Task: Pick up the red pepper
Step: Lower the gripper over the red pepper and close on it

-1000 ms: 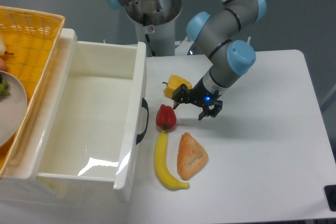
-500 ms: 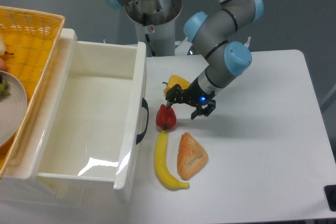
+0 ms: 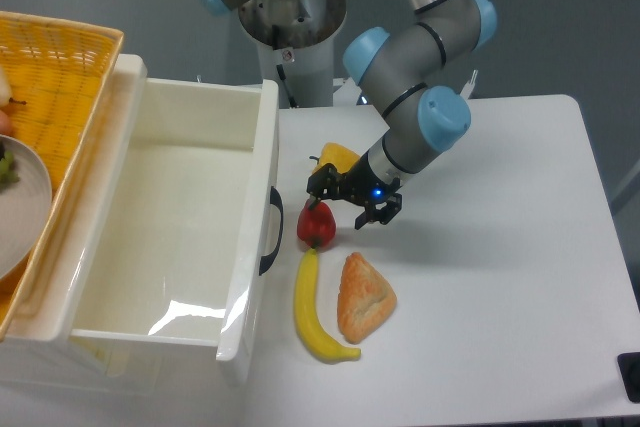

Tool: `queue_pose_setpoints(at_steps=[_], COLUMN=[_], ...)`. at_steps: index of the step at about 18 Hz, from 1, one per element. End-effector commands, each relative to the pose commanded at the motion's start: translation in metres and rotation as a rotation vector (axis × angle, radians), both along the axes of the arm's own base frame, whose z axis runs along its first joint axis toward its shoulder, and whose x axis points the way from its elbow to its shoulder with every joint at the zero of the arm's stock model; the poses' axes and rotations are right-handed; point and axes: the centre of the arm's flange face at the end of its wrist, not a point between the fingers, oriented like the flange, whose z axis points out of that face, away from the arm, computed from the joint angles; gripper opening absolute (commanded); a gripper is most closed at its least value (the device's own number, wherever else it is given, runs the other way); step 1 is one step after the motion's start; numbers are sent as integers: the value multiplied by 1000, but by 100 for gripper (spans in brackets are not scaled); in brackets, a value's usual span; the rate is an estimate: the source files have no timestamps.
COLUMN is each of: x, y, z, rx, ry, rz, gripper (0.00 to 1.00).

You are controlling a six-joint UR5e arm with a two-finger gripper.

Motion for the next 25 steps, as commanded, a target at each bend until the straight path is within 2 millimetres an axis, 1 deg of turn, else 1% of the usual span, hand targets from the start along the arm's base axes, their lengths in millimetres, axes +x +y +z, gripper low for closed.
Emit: queue_pose_setpoints(at_steps=[2, 6, 13, 18, 20, 21, 22, 25], x=[2, 3, 9, 12, 13, 12, 11, 10], y=[5, 5, 13, 14, 15, 15, 16, 22], z=[-4, -8, -16, -20, -21, -22, -24, -26], rx=[-8, -14, -27, -42, -44, -44, -45, -45], ry=[-4, -9, -15, -10, -12, -13, -16, -14], rz=[2, -2, -27, -43, -43, -45, -45, -51], gripper=[100, 100, 100, 96, 87, 75, 69, 57])
